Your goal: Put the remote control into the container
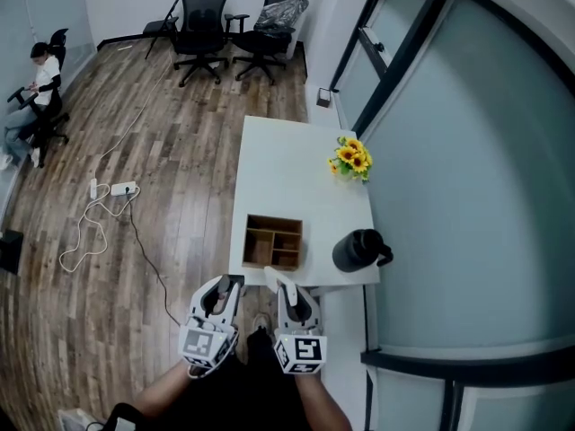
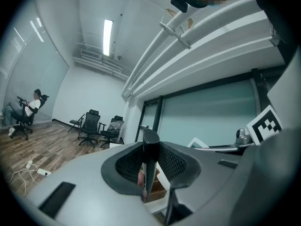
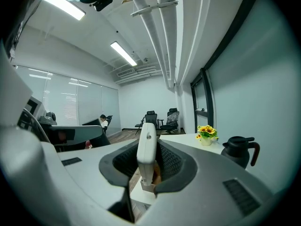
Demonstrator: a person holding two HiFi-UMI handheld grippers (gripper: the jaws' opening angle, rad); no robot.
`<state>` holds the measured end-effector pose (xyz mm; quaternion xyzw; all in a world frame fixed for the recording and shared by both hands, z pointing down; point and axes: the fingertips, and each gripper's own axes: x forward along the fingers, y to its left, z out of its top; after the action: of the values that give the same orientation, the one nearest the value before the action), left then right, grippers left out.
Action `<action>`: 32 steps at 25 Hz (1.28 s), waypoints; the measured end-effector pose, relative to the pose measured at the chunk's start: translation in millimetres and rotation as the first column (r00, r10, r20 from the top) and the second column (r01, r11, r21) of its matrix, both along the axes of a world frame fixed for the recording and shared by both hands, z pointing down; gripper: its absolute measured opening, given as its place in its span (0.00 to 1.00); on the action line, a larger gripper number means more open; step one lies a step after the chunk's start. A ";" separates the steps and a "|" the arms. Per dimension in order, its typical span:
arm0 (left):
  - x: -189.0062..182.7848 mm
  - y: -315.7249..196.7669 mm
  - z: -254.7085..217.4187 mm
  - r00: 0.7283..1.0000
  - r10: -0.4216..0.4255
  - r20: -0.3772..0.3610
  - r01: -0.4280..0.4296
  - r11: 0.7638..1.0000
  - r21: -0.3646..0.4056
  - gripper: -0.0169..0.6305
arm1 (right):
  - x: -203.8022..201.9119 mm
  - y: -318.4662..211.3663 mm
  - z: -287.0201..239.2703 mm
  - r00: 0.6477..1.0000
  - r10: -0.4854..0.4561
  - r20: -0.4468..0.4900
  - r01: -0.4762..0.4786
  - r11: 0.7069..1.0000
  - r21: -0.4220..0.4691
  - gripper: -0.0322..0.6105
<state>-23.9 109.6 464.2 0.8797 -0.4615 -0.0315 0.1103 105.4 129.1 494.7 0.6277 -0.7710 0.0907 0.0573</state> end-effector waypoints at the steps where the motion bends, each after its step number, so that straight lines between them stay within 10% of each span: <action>1: 2.1 -3.5 -0.4 1.000 -0.001 0.001 0.001 1.000 0.001 0.18 | 2.0 -4.4 -0.3 1.000 -0.004 0.000 0.004 1.000 0.003 0.19; 32: 42.3 -74.7 20.9 0.999 -0.036 0.022 0.037 0.999 -0.035 0.18 | 47.0 -85.9 33.6 0.999 -0.034 0.019 0.036 0.997 -0.067 0.19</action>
<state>18.4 34.9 485.1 0.8693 -0.4792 -0.0163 0.1202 152.4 43.2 528.3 0.6110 -0.7789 0.1208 0.0732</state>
